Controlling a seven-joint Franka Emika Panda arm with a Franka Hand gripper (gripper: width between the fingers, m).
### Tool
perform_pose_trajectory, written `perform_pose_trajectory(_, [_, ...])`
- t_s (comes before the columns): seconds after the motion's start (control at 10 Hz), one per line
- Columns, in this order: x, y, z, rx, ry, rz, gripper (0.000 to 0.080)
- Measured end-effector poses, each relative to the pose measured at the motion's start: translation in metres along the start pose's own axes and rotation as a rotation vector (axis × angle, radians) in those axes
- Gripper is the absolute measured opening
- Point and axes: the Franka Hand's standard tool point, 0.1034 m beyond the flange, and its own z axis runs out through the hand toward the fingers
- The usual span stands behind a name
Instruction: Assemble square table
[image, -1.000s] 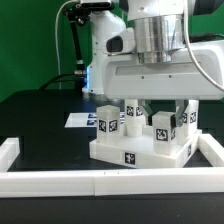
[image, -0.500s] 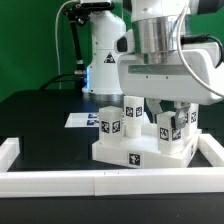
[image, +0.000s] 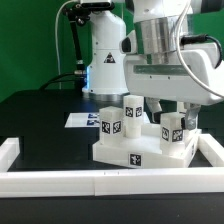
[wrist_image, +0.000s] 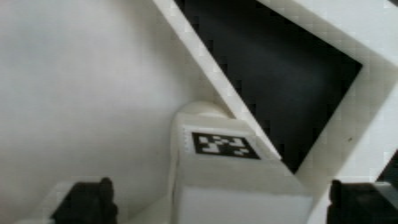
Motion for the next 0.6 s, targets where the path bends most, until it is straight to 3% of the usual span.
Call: perform_pose_trajectory(0.6, [-0.0021, -0.0027, -0.0006, -0.015, 0.005, -0.515, 0.0649])
